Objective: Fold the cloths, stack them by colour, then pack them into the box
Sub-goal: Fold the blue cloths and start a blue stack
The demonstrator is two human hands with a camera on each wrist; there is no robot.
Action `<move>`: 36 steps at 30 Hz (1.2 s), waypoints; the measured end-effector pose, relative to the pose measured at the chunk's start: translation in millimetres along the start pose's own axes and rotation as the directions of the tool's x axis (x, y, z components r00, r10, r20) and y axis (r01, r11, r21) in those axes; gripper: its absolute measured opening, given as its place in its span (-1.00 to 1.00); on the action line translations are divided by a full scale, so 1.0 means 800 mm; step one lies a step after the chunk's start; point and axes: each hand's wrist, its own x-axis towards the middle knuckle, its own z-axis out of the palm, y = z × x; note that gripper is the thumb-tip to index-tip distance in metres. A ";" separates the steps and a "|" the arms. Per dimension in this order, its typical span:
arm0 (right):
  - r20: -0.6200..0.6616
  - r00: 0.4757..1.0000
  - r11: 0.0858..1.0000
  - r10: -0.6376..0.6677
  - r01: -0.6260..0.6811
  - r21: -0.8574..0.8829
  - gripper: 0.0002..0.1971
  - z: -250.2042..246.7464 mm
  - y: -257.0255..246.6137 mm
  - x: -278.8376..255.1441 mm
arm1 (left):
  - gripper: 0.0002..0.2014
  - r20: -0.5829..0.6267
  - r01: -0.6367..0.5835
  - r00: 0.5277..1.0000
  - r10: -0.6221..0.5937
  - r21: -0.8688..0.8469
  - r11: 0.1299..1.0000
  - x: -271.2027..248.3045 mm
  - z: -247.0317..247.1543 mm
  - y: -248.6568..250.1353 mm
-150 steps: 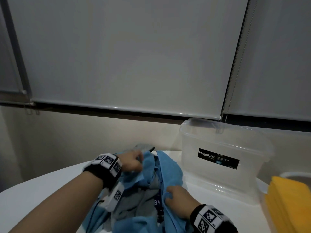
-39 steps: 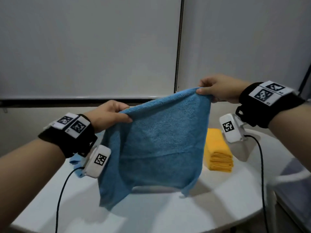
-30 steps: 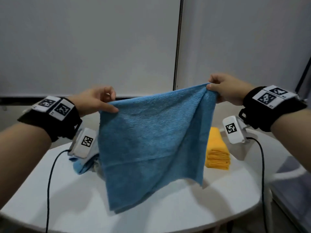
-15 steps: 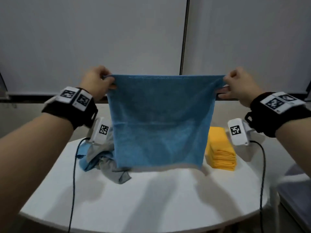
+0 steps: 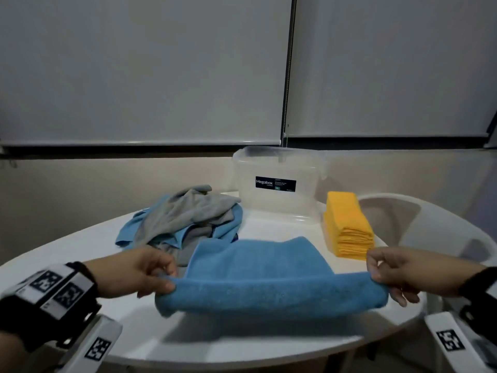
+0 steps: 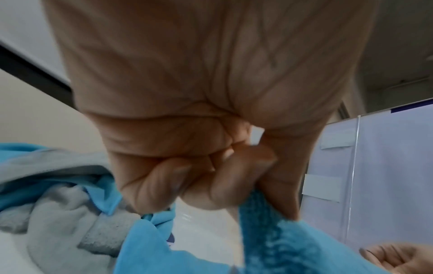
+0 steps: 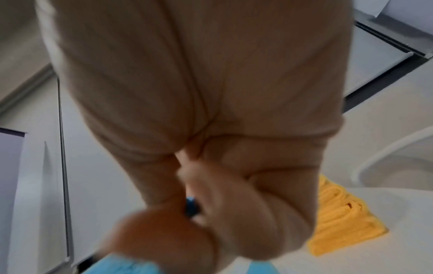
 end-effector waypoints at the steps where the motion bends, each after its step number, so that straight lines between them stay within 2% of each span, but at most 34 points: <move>1: 0.021 1.000 1.000 0.015 -0.014 -0.022 -0.88 0.001 0.007 0.003 | -0.87 0.046 0.022 0.999 -0.022 0.000 1.000 0.001 0.005 -0.005; 2: 0.023 1.000 0.999 0.020 -0.019 -0.042 -0.88 0.002 0.011 0.006 | -0.87 0.069 0.037 0.997 -0.037 0.002 0.999 0.003 0.008 -0.009; 4: -0.017 1.000 0.998 0.016 -0.017 -0.059 -0.88 0.003 0.015 0.020 | -0.86 0.030 0.052 0.998 -0.053 0.027 0.998 0.014 0.008 -0.016; 6: -0.136 0.991 0.991 -0.012 -0.006 -0.135 -0.85 0.001 0.013 0.044 | -0.85 -0.085 0.038 0.996 -0.035 0.036 0.999 0.035 0.006 -0.022; 8: -0.261 0.963 0.953 -0.067 -0.015 -0.302 -0.80 -0.001 0.009 0.075 | -0.82 -0.210 0.040 0.977 -0.030 0.041 0.998 0.063 0.005 -0.030; 11: -0.309 0.946 0.880 -0.096 -0.064 -0.471 -0.76 0.001 0.010 0.126 | -0.81 -0.373 0.130 0.921 -0.110 0.030 0.991 0.111 0.010 -0.053; 14: -0.346 0.938 0.847 -0.031 -0.159 -0.507 -0.73 0.011 0.024 0.175 | -0.83 -0.502 0.179 0.850 -0.162 -0.013 0.984 0.155 0.021 -0.068; 16: -0.378 0.925 0.781 0.036 -0.262 -0.567 -0.70 0.018 0.032 0.200 | -0.85 -0.539 0.206 0.823 -0.178 -0.010 0.979 0.177 0.030 -0.071; 19: -0.426 0.898 0.680 0.110 -0.380 -0.626 -0.64 0.025 0.030 0.217 | -0.86 -0.511 0.247 0.828 -0.229 -0.034 0.968 0.195 0.039 -0.079; 22: -0.418 0.899 0.639 0.134 -0.401 -0.657 -0.65 0.024 0.021 0.224 | -0.77 -0.444 0.286 0.847 -0.292 -0.082 0.955 0.204 0.034 -0.092; 23: -0.405 0.907 0.657 0.116 -0.376 -0.654 -0.69 0.025 0.017 0.226 | -0.75 -0.425 0.304 0.849 -0.313 -0.090 0.948 0.205 0.031 -0.096; 25: -0.364 0.930 0.691 0.051 -0.296 -0.659 -0.93 0.028 0.009 0.232 | -0.76 -0.392 0.328 0.854 -0.341 -0.104 0.939 0.207 0.026 -0.097; 27: -0.268 0.963 0.715 0.027 -0.207 -0.668 -0.69 0.032 0.007 0.239 | -0.78 -0.364 0.327 0.864 -0.349 -0.123 0.937 0.208 0.025 -0.096; 29: -0.182 0.981 0.739 0.066 -0.171 -0.652 -0.53 0.036 0.008 0.242 | -0.77 -0.355 0.321 0.865 -0.354 -0.151 0.935 0.208 0.025 -0.096; 31: -0.168 0.981 0.723 0.096 -0.184 -0.665 -0.56 0.037 0.011 0.243 | -0.76 -0.359 0.310 0.857 -0.369 -0.211 0.927 0.206 0.024 -0.099; 33: -0.194 0.978 0.721 0.075 -0.187 -0.667 -0.70 0.037 0.016 0.241 | -0.75 -0.348 0.283 0.846 -0.404 -0.351 0.893 0.204 0.025 -0.103; 36: -0.217 0.976 0.794 -0.019 -0.117 -0.596 -0.75 0.034 0.022 0.230 | -0.70 -0.360 0.233 0.818 -0.450 -0.508 0.829 0.198 0.027 -0.106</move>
